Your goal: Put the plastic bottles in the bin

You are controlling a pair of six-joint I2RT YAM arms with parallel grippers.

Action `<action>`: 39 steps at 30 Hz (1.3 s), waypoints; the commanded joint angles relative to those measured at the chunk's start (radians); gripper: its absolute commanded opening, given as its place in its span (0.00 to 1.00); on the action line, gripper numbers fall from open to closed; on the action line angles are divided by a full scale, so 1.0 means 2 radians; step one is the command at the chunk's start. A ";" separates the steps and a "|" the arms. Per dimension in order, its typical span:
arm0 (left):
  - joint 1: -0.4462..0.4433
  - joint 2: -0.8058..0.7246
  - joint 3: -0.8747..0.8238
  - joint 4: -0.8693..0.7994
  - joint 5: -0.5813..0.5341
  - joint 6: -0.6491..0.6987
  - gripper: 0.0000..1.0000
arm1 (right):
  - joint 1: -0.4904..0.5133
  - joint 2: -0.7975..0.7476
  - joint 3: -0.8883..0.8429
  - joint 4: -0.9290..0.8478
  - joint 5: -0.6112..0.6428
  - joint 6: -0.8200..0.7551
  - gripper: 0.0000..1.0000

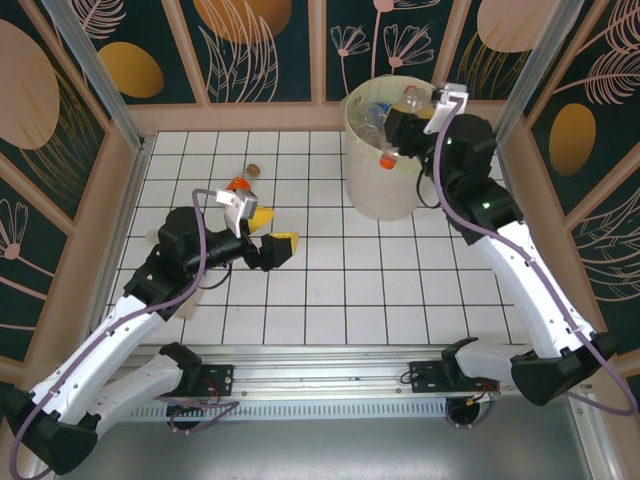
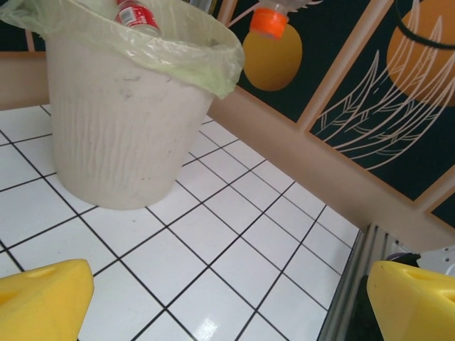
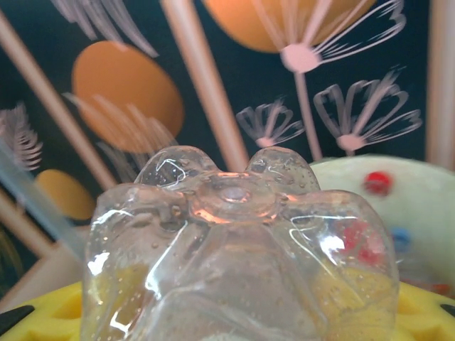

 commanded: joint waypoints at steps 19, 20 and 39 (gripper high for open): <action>-0.002 0.014 -0.013 -0.002 -0.005 0.002 0.99 | -0.155 0.267 0.240 -0.111 -0.024 -0.064 0.49; -0.002 0.014 -0.014 -0.001 -0.005 0.002 0.99 | -0.155 0.278 0.252 -0.120 -0.020 -0.065 0.49; -0.002 0.032 -0.015 -0.007 0.000 0.008 0.99 | -0.152 0.379 0.351 -0.266 0.020 -0.094 0.50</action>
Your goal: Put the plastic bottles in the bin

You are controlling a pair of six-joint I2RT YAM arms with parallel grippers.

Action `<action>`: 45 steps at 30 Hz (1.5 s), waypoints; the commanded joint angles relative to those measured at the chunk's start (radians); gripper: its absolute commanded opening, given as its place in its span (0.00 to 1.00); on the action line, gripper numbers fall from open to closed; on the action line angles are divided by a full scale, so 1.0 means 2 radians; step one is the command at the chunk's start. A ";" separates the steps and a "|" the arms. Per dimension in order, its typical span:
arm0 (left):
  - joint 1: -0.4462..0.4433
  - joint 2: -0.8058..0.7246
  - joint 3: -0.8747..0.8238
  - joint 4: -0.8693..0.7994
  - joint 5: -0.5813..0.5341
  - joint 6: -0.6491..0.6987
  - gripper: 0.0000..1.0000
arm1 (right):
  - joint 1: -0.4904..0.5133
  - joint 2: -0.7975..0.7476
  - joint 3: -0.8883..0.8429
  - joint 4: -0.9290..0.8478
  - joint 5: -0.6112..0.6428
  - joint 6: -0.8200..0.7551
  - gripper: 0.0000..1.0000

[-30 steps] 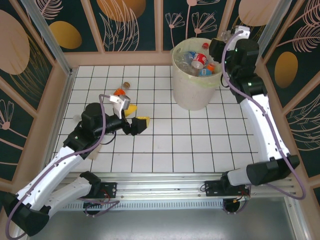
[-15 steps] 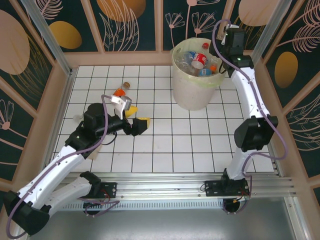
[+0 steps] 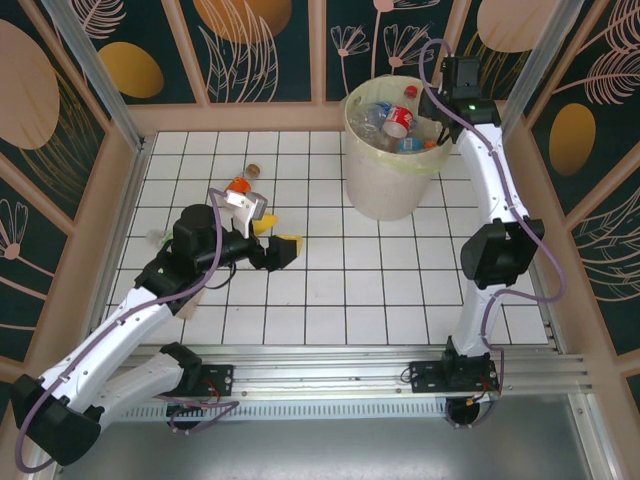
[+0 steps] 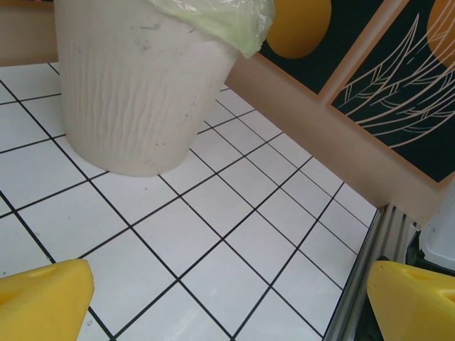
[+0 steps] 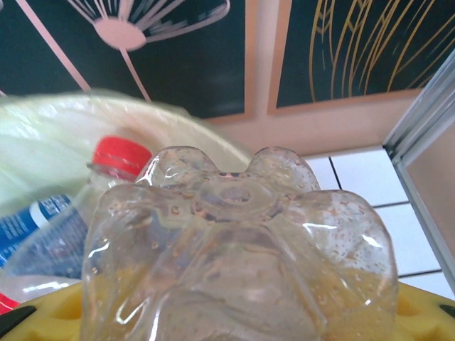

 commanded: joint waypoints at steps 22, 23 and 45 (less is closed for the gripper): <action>-0.002 0.008 -0.005 0.003 0.008 0.002 0.99 | 0.021 0.049 0.021 -0.050 -0.015 -0.026 0.63; -0.002 0.008 -0.005 0.004 0.008 0.002 0.99 | 0.021 0.049 0.024 -0.049 -0.016 -0.026 0.64; -0.002 0.015 -0.001 -0.004 -0.135 -0.002 0.99 | 0.047 -0.061 -0.026 0.019 0.021 -0.007 0.74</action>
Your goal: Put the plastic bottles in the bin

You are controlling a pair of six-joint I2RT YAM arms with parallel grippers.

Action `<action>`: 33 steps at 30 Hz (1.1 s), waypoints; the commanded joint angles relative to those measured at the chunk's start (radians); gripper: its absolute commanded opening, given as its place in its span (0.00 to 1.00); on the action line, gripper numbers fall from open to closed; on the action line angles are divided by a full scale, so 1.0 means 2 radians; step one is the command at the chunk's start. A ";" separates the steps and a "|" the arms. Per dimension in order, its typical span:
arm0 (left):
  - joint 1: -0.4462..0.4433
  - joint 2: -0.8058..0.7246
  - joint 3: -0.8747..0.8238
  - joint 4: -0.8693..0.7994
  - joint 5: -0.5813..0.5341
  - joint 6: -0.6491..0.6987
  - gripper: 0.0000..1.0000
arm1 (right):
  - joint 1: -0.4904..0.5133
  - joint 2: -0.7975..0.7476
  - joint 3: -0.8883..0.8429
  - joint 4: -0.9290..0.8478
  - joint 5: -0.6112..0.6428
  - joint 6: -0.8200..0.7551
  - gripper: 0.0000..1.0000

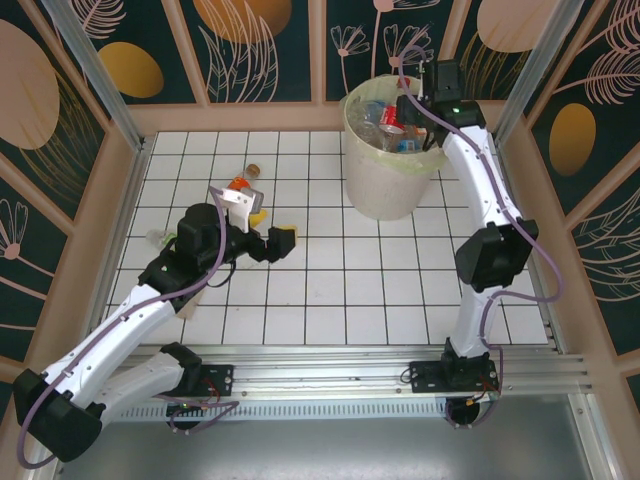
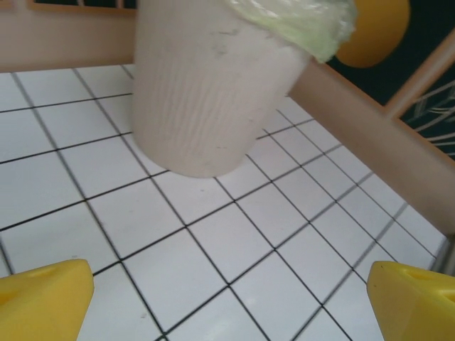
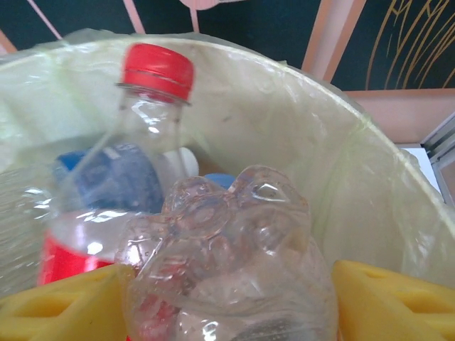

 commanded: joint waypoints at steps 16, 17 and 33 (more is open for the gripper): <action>-0.002 0.053 0.031 -0.008 -0.107 -0.012 0.99 | -0.006 -0.116 -0.105 0.106 -0.073 0.045 0.66; -0.002 0.061 0.036 -0.013 -0.123 -0.009 0.99 | -0.006 -0.117 -0.110 0.109 -0.081 0.048 0.66; 0.070 0.324 0.214 -0.118 -0.272 0.043 0.97 | 0.050 -0.314 -0.369 0.247 -0.220 0.100 0.76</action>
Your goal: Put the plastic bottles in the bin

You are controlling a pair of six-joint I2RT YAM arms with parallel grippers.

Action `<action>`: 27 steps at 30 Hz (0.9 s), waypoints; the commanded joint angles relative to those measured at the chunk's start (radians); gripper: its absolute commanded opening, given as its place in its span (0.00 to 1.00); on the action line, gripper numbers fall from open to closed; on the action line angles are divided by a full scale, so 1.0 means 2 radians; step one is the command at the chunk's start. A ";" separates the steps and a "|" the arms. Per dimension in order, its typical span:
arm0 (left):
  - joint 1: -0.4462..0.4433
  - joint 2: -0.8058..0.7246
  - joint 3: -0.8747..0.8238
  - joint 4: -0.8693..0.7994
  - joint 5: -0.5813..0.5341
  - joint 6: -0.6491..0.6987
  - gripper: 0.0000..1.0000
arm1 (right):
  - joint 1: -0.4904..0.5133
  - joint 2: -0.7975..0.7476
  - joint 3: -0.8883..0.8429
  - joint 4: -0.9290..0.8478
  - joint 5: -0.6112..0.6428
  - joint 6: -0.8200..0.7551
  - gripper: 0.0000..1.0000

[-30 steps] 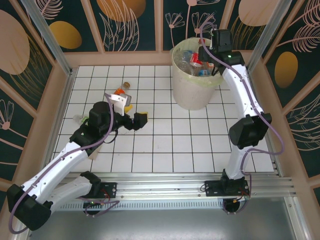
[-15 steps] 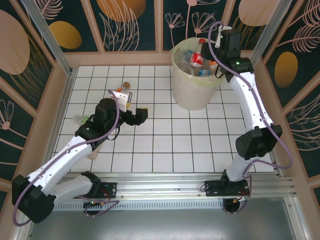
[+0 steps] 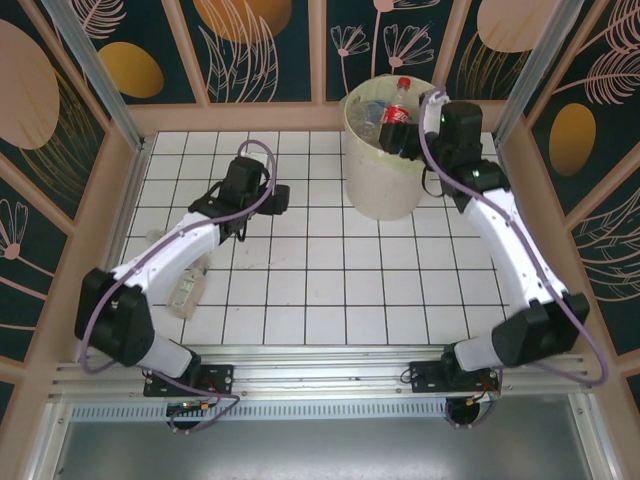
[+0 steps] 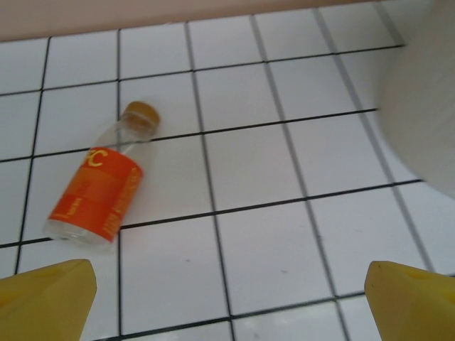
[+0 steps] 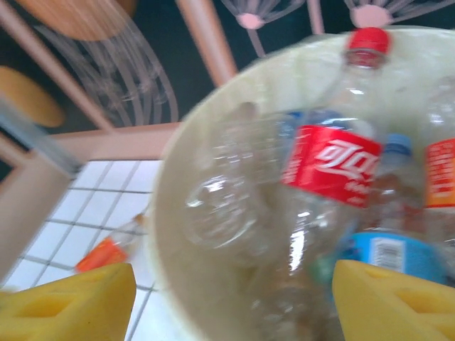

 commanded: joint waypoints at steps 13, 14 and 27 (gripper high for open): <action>0.102 0.241 0.229 -0.152 -0.008 0.048 0.99 | 0.096 -0.158 -0.187 0.109 -0.118 0.070 0.99; 0.108 0.253 0.240 -0.161 -0.005 0.051 0.99 | 0.103 -0.161 -0.193 0.109 -0.115 0.071 0.99; 0.166 0.317 0.265 -0.178 0.104 0.066 0.93 | 0.125 -0.165 -0.215 0.112 -0.092 0.081 0.99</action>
